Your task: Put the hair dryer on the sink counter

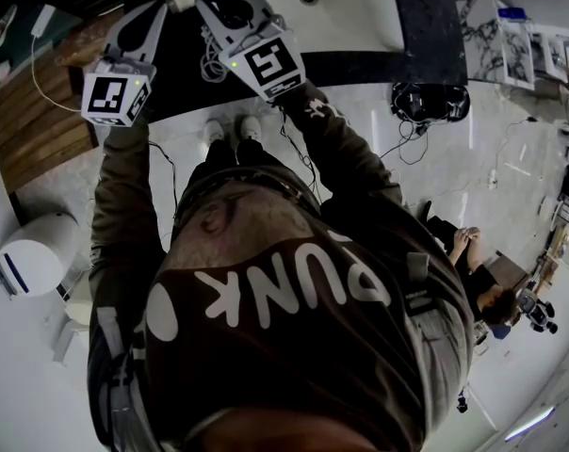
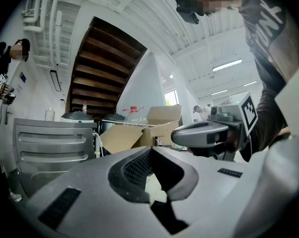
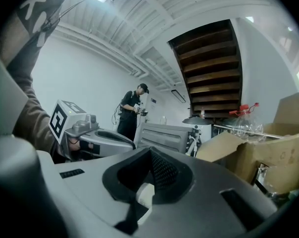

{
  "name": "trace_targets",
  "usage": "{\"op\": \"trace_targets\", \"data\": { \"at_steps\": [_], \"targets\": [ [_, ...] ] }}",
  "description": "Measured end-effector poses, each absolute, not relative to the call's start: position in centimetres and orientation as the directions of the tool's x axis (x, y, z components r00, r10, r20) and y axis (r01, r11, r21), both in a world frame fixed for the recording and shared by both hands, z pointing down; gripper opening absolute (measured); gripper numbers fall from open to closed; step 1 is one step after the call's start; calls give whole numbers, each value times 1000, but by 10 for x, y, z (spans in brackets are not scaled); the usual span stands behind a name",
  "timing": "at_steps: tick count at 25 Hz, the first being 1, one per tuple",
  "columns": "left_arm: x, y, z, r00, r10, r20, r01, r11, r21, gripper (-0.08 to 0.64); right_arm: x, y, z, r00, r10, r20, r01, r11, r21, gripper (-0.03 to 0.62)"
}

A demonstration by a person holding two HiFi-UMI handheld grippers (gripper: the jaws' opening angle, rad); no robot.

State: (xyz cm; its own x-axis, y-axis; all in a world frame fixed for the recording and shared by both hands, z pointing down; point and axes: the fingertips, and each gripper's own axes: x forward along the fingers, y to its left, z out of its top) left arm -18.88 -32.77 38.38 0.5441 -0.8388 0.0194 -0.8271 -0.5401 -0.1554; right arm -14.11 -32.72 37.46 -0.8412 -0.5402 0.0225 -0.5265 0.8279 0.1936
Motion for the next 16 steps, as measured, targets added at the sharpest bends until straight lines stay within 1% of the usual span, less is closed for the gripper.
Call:
{"op": "trace_targets", "data": {
  "at_steps": [16],
  "targets": [
    [-191,-328,380,539,-842,19,-830,-535,-160,-6,-146,-329,374,-844,-536,18,-524,831,190,8]
  ]
}}
